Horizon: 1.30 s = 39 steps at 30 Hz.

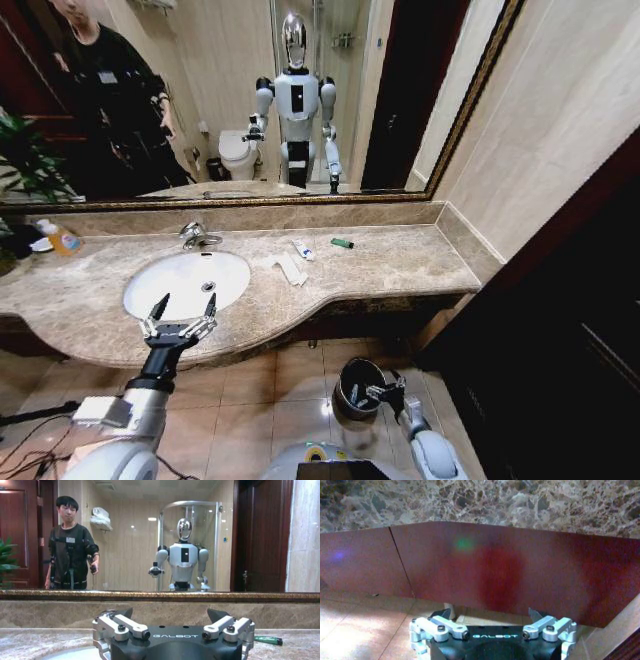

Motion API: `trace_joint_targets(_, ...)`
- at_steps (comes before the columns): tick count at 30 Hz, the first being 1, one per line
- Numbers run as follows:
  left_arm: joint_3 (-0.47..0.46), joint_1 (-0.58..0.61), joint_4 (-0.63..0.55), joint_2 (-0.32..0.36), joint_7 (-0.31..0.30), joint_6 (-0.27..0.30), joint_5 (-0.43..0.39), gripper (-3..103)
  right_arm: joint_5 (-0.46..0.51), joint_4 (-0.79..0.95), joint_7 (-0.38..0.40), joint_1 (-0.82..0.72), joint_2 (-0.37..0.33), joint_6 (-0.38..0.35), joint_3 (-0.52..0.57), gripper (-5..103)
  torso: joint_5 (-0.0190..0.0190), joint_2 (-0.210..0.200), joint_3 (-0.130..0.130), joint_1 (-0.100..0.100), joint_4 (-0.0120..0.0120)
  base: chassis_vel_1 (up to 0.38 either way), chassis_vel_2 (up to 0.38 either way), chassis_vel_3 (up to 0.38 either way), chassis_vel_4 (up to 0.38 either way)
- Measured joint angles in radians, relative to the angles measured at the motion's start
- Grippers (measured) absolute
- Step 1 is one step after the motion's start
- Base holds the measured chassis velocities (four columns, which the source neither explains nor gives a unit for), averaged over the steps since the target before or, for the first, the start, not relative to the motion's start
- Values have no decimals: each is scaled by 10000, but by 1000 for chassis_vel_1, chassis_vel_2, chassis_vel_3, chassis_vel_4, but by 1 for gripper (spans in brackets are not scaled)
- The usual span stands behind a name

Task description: Pick up the trash from the sink and place it in the trash bin.

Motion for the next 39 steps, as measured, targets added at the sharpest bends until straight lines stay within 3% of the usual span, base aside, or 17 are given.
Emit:
trace_joint_targets(11, 0, 0, 0, 0, 0, 0, 0, 100, 341, 671, -46, -154, -215, -39, 35, 100, 2, 0, 0, 0, 0, 0, 0, 0, 0)
trace_joint_targets(23, 0, 0, 0, 0, 0, 0, 0, 100, 2212, 4806, -481, -1042, -2172, -1050, 151, 100, 0, 0, 0, -2, -1, 0, 0, 0, 0)
trace_joint_targets(31, 1, 0, 0, 0, 0, 0, 0, 100, 3444, 5559, -504, 704, -3210, -2311, -643, 100, 1, 0, 0, -1, 1, 0, 0, 0, 0)
trace_joint_targets(39, 0, 0, 0, 0, 0, 0, 0, 100, 4026, 4492, -977, 2676, -4004, -2194, -2000, 100, 2, -1, 1, 0, 0, 0, 0, 0, 0)
